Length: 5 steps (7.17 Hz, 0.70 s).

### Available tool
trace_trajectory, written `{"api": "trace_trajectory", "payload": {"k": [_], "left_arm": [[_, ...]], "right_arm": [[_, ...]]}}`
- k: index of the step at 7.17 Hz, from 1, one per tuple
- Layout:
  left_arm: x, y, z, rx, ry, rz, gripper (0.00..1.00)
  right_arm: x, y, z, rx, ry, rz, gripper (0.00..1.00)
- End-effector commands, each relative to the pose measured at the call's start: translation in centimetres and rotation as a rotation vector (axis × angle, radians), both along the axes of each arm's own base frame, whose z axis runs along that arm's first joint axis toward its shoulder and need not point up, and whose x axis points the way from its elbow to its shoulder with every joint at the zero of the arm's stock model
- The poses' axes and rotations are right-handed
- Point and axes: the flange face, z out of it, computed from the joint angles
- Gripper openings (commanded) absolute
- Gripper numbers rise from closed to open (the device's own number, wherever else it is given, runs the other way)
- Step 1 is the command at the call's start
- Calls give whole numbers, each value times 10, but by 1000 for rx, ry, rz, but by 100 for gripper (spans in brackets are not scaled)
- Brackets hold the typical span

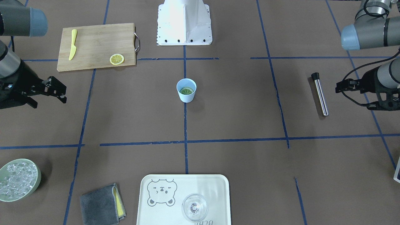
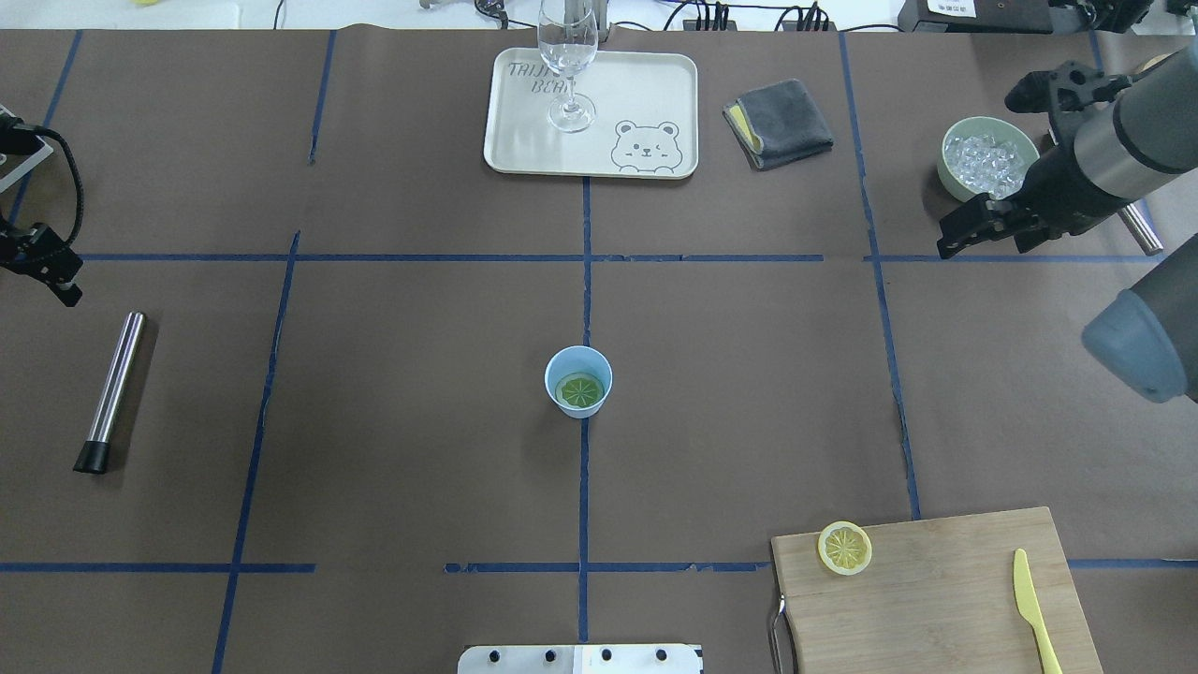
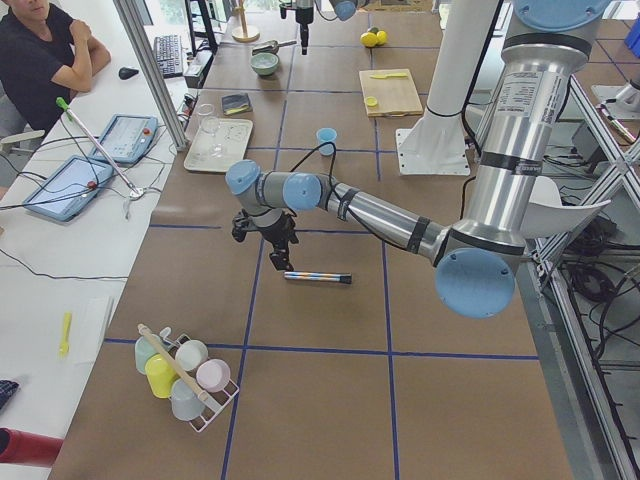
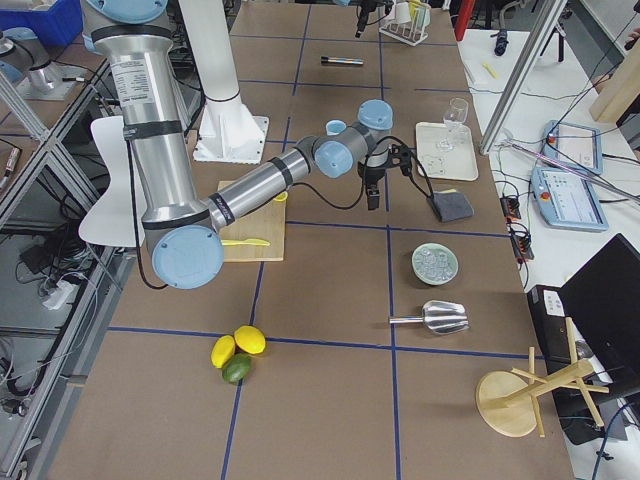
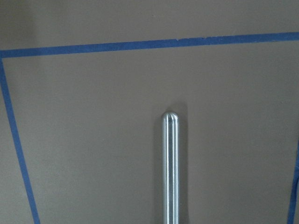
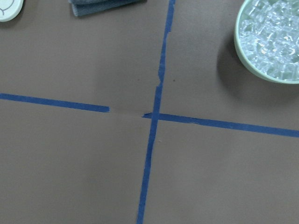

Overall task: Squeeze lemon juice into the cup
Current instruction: 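Withdraw the right arm to rest while the left gripper reaches the steel muddler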

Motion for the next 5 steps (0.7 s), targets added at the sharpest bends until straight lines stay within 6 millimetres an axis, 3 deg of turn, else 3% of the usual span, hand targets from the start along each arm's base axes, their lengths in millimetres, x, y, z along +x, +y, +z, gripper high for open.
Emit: {"api": "trace_trajectory", "payload": {"k": [1,2,5], "left_arm": [[30,-2,33,-28,20,-24,100],[34,-5,45,-31,22,-38,100],[73,10,49,-35,19,21,100]], "right_arm": [[33,2,20,-20,-21,-5,100],[34,1,20,-21,-24,-4,100],[44,-1,19,-20,-27,12,100]]}}
